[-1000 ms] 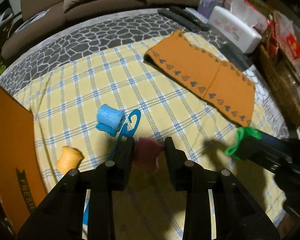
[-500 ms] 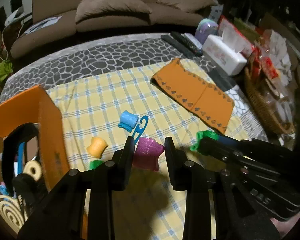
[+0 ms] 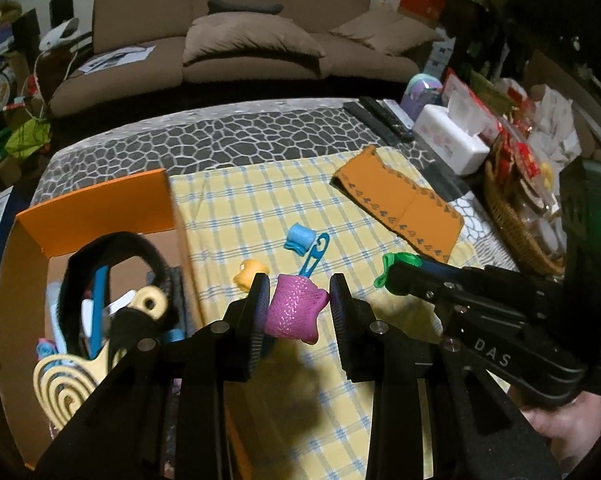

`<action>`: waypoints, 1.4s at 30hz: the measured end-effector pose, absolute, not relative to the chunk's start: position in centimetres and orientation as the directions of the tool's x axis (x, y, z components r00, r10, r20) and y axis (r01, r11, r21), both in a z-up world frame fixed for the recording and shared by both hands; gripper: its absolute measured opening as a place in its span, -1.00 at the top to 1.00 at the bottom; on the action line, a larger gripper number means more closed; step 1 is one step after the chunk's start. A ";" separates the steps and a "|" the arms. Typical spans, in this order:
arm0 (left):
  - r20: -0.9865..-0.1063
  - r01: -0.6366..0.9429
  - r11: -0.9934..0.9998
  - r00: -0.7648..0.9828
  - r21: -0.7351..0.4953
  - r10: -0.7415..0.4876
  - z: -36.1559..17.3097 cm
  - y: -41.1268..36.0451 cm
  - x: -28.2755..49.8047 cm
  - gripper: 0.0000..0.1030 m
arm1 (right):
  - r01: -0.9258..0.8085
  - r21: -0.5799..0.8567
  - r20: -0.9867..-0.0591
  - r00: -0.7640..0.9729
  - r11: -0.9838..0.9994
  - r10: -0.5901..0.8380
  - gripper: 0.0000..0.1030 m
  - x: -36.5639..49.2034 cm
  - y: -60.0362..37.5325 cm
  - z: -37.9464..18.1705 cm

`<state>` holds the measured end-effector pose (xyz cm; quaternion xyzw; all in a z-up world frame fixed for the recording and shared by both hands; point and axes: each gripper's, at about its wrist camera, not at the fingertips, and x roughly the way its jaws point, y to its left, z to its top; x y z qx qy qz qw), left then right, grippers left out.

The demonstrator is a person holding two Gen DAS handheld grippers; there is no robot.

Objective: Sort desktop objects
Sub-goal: 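Carry both spools over the orange box with both grippers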

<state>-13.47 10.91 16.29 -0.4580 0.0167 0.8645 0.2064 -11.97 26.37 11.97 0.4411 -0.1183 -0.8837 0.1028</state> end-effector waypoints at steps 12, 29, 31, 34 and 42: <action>-0.778 -0.304 -0.936 -0.540 -0.176 0.322 17.6 4.5 -11.1 0.45 | 0.171 0.274 -0.756 -0.570 -0.946 -0.322 0.64 -11.7 20.5 12.9; -0.778 -0.213 -0.965 -0.576 -0.152 0.250 17.1 -3.3 -10.0 0.45 | 0.273 0.259 -0.759 -0.535 -0.926 -0.370 0.64 -11.9 12.3 12.7; -0.778 -0.203 -0.968 -0.580 -0.151 0.243 17.0 -4.2 -9.9 0.45 | 0.280 0.255 -0.763 -0.530 -0.925 -0.371 0.63 -12.0 11.7 12.5; -0.777 -0.186 -0.970 -0.584 -0.156 0.237 16.7 -5.5 -9.7 0.45 | 0.291 0.252 -0.765 -0.524 -0.923 -0.374 0.63 -12.0 10.7 12.3; -0.784 -0.146 -0.977 -0.583 -0.157 0.213 15.7 -8.2 -9.5 0.45 | 0.329 0.239 -0.774 -0.504 -0.914 -0.384 0.63 -11.9 8.0 11.6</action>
